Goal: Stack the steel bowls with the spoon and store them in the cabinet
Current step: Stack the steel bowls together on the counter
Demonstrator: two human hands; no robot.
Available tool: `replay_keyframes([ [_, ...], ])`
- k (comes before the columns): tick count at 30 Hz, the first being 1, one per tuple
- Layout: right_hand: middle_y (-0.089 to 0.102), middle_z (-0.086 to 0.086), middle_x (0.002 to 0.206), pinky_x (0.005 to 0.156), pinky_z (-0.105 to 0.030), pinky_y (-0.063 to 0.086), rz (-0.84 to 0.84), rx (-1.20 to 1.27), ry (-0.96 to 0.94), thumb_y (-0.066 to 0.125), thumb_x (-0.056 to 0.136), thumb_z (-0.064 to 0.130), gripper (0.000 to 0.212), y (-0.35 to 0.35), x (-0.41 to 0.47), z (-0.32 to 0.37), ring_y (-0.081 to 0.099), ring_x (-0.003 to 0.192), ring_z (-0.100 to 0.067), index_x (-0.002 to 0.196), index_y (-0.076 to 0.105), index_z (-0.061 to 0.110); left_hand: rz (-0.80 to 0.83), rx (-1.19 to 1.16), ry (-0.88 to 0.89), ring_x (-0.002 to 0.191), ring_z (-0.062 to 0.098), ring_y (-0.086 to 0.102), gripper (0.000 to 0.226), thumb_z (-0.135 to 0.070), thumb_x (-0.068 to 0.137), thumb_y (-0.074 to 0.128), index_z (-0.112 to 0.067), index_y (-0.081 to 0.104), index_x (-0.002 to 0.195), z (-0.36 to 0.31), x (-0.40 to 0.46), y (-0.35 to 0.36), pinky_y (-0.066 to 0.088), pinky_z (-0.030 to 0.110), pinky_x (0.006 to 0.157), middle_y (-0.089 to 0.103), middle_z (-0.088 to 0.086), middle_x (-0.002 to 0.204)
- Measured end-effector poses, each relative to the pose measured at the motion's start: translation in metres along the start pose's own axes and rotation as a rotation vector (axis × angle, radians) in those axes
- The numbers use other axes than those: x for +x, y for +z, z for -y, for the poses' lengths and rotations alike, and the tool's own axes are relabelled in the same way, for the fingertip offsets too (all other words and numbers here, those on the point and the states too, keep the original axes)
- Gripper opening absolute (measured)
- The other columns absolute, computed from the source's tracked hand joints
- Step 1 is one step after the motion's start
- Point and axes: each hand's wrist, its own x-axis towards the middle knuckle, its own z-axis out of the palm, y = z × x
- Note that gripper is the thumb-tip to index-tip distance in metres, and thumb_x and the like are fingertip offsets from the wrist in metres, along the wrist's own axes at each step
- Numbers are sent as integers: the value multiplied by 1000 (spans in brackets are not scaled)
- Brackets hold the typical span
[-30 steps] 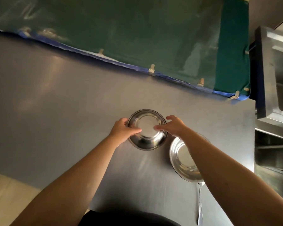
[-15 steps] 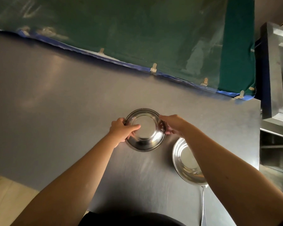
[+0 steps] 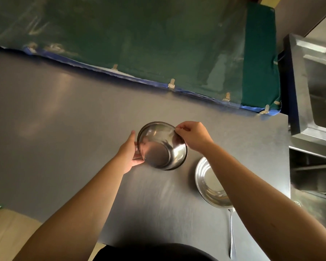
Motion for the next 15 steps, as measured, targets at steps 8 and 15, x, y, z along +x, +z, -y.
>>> replay_keyframes([
  [8,67,-5,95,79,-28,40,-11,-229,-394,65,95,19,11,-20,-41,1,55,91,-20,98,75,19,3,-155,-13,81,30,63,8,-3,98,51,-4,59,98,-6,-19,2,53,50,77,60,18,99],
  [15,62,6,102,90,-25,46,-100,-149,-381,64,97,21,13,-35,-71,-21,60,100,-16,107,72,21,25,-120,33,77,28,64,24,12,98,40,-2,52,115,3,-34,7,54,46,67,62,17,93],
])
